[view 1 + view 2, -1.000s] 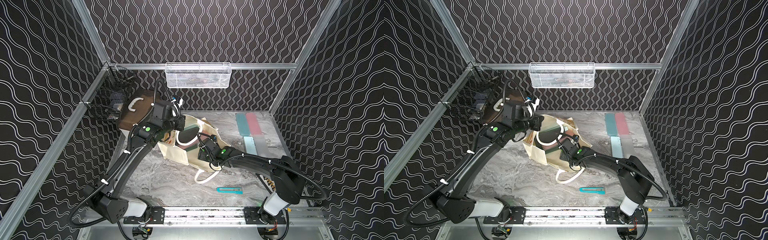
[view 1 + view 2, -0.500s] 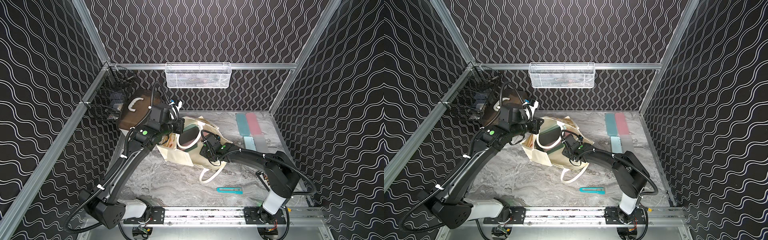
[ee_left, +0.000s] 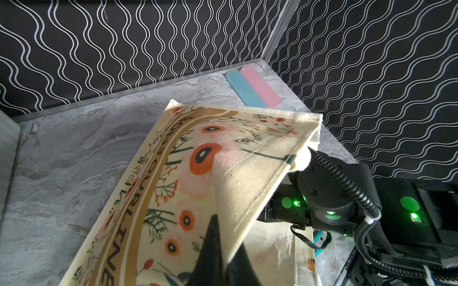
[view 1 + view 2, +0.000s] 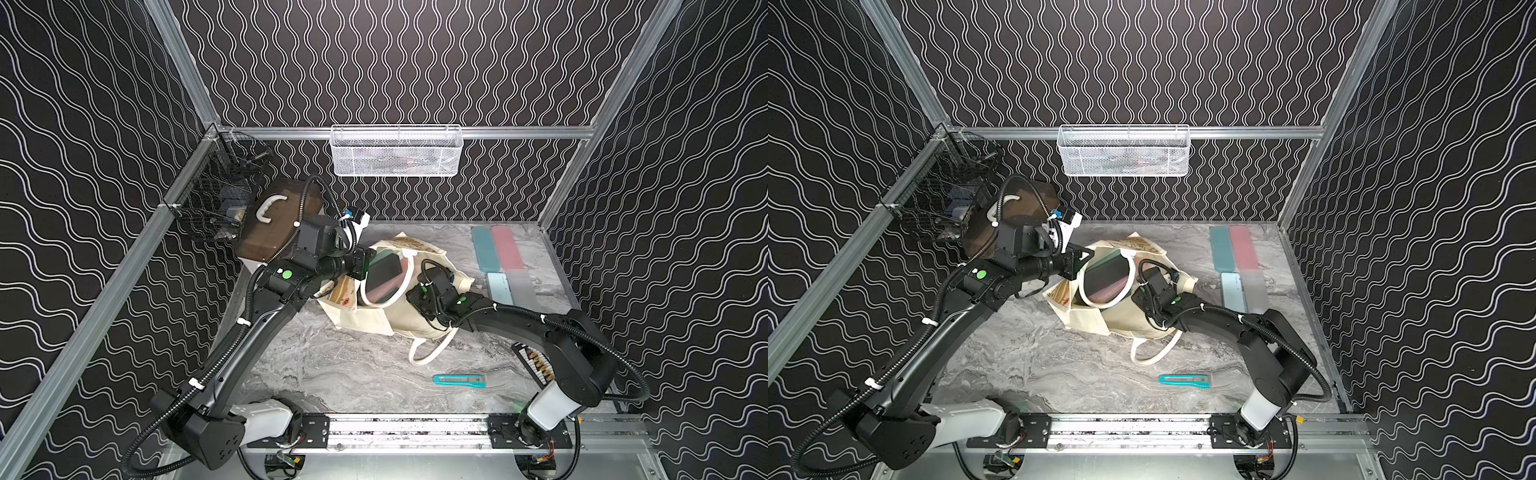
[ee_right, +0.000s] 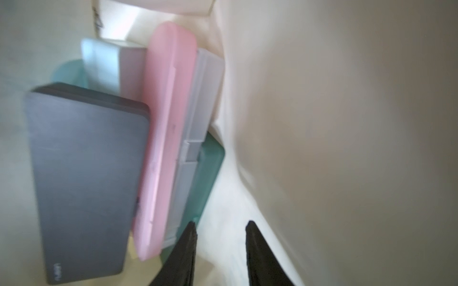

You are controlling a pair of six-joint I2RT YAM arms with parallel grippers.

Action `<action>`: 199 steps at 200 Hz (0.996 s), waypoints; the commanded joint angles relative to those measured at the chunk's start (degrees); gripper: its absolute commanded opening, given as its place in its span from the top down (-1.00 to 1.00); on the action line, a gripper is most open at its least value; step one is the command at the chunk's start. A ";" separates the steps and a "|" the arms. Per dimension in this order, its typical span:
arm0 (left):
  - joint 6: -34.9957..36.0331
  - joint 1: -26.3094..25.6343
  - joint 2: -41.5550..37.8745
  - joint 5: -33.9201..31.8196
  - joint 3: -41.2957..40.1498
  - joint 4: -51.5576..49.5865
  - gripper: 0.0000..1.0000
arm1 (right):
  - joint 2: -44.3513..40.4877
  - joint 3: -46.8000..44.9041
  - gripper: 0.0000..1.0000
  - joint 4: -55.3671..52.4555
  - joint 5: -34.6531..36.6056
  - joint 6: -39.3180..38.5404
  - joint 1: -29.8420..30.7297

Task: Take out the pencil case from the canvas bag
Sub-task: Pick up the pencil case from the canvas bag.

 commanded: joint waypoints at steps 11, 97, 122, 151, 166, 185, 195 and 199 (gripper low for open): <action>2.12 0.01 -0.47 7.32 0.37 4.40 1.00 | 0.68 0.00 0.27 11.72 -0.99 2.70 -0.56; 4.60 0.04 1.07 9.96 2.72 -0.13 1.00 | 5.56 4.33 0.02 18.21 -3.45 5.77 -0.66; 6.81 -0.03 0.08 8.12 1.63 1.57 1.00 | 5.70 5.85 0.00 12.60 -3.86 5.56 -0.50; 9.56 -0.01 0.89 5.01 4.49 1.41 1.00 | 5.15 1.78 0.00 13.92 -3.68 6.39 0.10; 10.24 -0.07 3.04 3.41 6.91 1.03 1.00 | 4.98 -0.09 0.00 14.87 -3.84 6.77 0.81; 9.74 -0.03 5.20 2.86 8.14 3.21 1.00 | 4.81 -0.98 0.00 15.08 -3.13 6.37 2.40; 10.01 -0.02 6.42 3.44 8.88 4.38 1.00 | 5.16 -1.22 0.00 15.48 -2.79 5.97 3.38; 10.13 -0.08 6.87 3.84 9.33 4.74 1.00 | 5.34 -1.33 0.00 15.75 -2.64 5.93 3.73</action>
